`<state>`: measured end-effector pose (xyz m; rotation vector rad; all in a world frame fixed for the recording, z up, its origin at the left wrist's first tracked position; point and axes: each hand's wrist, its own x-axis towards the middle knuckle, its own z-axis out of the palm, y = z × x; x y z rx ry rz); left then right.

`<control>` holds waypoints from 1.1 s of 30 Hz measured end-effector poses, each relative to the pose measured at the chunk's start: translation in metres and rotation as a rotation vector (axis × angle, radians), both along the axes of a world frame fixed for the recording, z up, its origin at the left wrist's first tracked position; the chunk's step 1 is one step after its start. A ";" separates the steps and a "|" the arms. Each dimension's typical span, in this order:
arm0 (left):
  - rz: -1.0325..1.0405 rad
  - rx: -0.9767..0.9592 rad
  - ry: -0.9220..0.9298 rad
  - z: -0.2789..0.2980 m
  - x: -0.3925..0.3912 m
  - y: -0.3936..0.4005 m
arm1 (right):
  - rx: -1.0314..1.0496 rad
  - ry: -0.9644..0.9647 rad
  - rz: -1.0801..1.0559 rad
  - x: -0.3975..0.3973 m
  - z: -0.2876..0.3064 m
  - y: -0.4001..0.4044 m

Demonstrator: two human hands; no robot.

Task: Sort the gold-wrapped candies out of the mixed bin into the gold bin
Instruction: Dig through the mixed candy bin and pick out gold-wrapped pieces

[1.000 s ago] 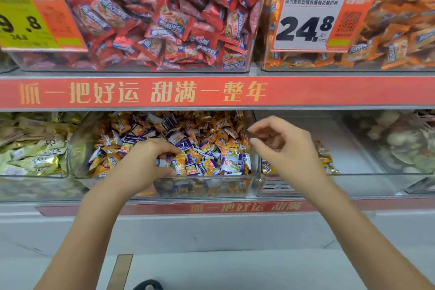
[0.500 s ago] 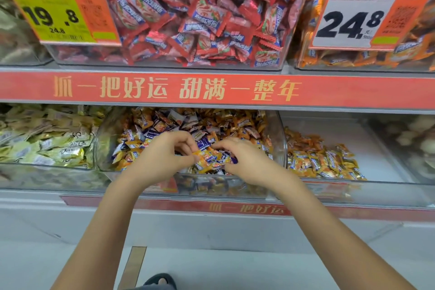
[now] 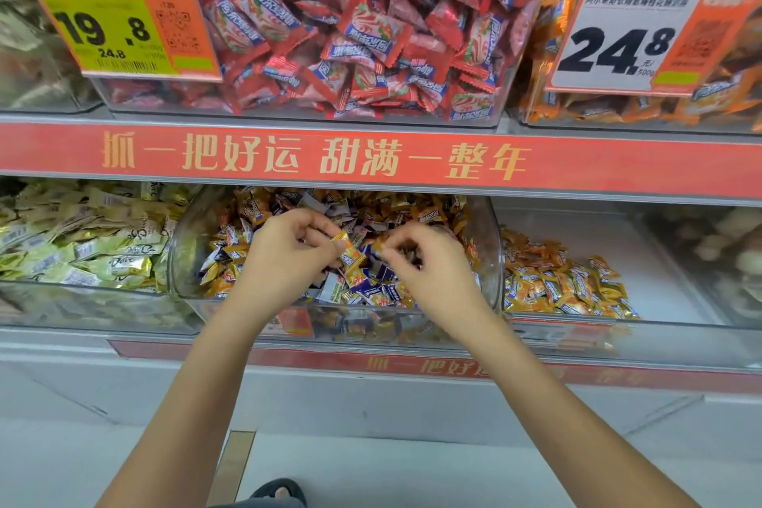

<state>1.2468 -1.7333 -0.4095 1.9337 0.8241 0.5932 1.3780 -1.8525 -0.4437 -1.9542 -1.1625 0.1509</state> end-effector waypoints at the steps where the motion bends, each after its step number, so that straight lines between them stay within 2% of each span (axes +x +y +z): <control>1: 0.010 -0.041 -0.039 0.002 0.001 -0.003 | 0.101 0.115 -0.023 -0.002 0.007 -0.004; 4: -0.054 -0.194 -0.132 0.005 0.010 -0.017 | 0.220 0.480 0.163 -0.007 0.028 -0.020; 6: -0.124 -0.262 -0.180 0.006 0.016 -0.030 | 0.181 0.470 0.264 -0.009 0.035 -0.032; 9: -0.197 -0.301 -0.241 0.005 0.025 -0.042 | 0.206 0.352 0.149 -0.001 0.042 -0.051; 11: -0.227 -0.167 -0.195 -0.002 0.031 -0.046 | 0.259 0.328 0.034 0.012 0.045 -0.071; 14: -0.306 0.166 -0.100 -0.016 0.042 -0.049 | 0.336 0.294 -0.184 0.037 0.037 -0.102; 16: -0.447 0.387 -0.003 -0.027 0.051 -0.051 | 0.272 0.261 -0.324 0.055 0.023 -0.117; 17: -0.534 0.438 0.045 -0.032 0.057 -0.051 | 0.198 0.253 -0.361 0.063 0.016 -0.121; 20: -0.713 0.305 0.156 -0.039 0.073 -0.047 | -0.027 0.185 -0.372 0.073 0.000 -0.128; 22: -0.760 0.187 0.231 -0.038 0.080 -0.042 | -0.029 0.091 -0.368 0.072 0.002 -0.129; 23: -0.782 0.189 0.279 -0.037 0.083 -0.040 | 0.009 0.065 -0.359 0.070 0.005 -0.130; 27: -0.826 0.388 0.456 -0.038 0.085 -0.027 | 0.165 0.091 -0.329 0.064 0.020 -0.130; 30: -0.693 0.450 0.357 -0.041 0.079 -0.012 | 0.224 0.134 -0.235 0.050 0.029 -0.124; 33: -0.612 0.496 0.305 -0.043 0.072 -0.006 | 0.164 0.074 -0.095 0.037 0.038 -0.108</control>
